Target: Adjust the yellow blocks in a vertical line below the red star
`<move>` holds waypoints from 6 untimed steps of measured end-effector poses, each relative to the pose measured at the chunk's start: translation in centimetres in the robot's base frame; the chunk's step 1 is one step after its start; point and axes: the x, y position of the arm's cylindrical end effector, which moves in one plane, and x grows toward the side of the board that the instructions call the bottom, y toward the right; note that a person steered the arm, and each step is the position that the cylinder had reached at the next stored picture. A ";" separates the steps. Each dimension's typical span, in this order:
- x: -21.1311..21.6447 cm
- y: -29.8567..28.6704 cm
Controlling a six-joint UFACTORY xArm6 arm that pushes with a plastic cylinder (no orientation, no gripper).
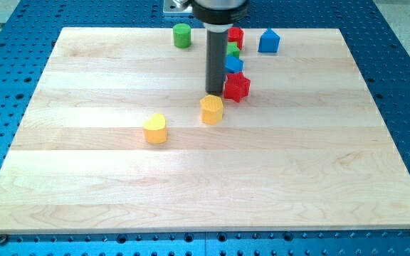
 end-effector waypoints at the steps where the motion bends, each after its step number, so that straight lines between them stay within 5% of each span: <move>1: 5.0 -3.5; 6: 8.1 3.3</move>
